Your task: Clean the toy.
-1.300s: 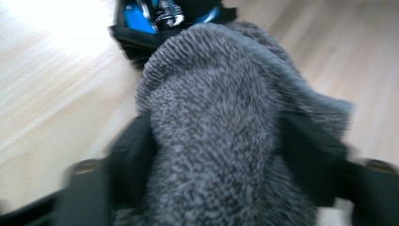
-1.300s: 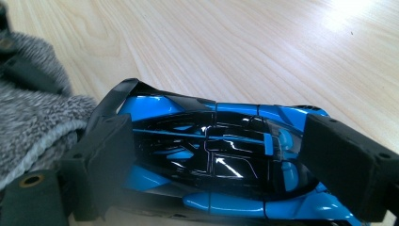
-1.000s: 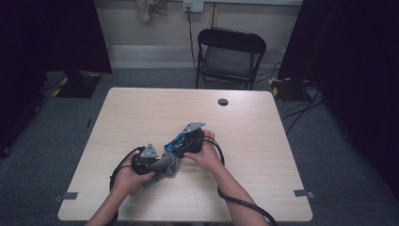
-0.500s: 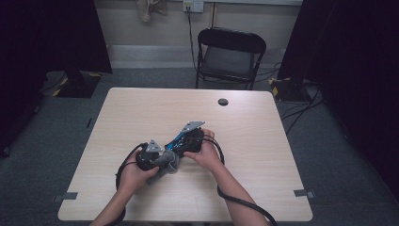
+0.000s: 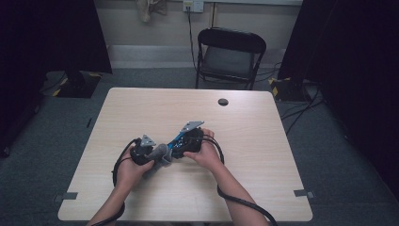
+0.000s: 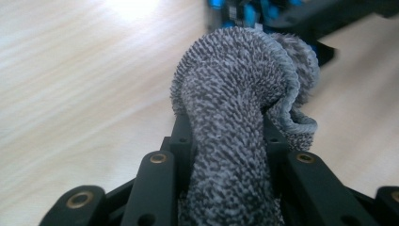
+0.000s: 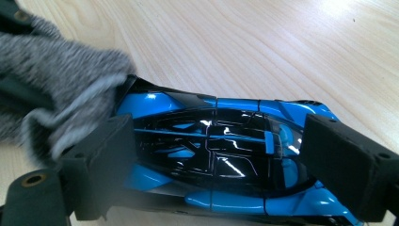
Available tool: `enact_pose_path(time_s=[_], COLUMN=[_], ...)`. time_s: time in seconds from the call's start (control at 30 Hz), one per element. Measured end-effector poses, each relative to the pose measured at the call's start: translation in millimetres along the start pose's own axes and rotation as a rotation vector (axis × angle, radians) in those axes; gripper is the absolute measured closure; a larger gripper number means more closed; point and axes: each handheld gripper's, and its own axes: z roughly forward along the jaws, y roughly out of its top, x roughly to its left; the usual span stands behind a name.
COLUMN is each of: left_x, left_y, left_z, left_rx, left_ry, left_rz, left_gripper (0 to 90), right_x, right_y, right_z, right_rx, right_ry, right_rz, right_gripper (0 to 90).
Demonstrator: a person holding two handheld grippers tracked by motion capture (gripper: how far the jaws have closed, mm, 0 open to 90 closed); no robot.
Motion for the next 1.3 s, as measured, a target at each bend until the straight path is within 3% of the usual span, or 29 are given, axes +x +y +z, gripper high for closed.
enact_pose_path(time_s=[0.1,0.17,0.23,0.47,0.53,0.63,0.77,0.9,1.1,1.3], left_x=[5.4,9.2,14.3,35.7,33.2,18.6,4.4,-1.8,-9.9,-19.6], left_y=[1.1,2.7,4.4,5.5,5.4,4.6,3.6,2.0,-3.1,-5.2], left_z=[3.8,4.9,4.2,-2.1,1.2,7.4,7.9,2.7,-2.2,-4.7], left_rx=[-0.017,-0.021,-0.021,-0.059,-0.053,-0.026,-0.014,0.013,0.022,0.035], left_ry=[0.007,0.028,0.058,0.171,0.121,0.056,0.027,0.002,-0.049,-0.086], left_rz=[-0.05,-0.063,-0.072,-0.165,-0.182,-0.155,-0.109,-0.091,-0.08,-0.045], left_gripper=[66.9,66.9,67.0,66.8,66.9,66.9,67.4,67.9,68.2,68.2], right_x=[0.3,0.4,0.7,1.2,1.4,1.7,2.2,3.2,5.4,5.4], right_y=[0.0,0.3,0.5,-0.1,0.2,-0.3,0.3,2.0,1.5,1.4], right_z=[0.0,-0.1,0.0,0.0,0.0,0.0,0.1,0.2,0.1,-0.1], right_rx=[-0.001,0.004,0.005,-0.001,0.002,-0.003,0.002,0.015,0.012,0.012], right_ry=[-0.001,0.0,0.0,0.0,0.0,0.001,-0.001,0.0,-0.004,-0.007], right_rz=[0.002,0.003,0.004,0.003,0.004,0.003,0.004,0.006,0.009,0.01], right_gripper=[10.8,10.9,10.8,10.8,10.8,10.8,10.8,10.8,10.8,10.9])
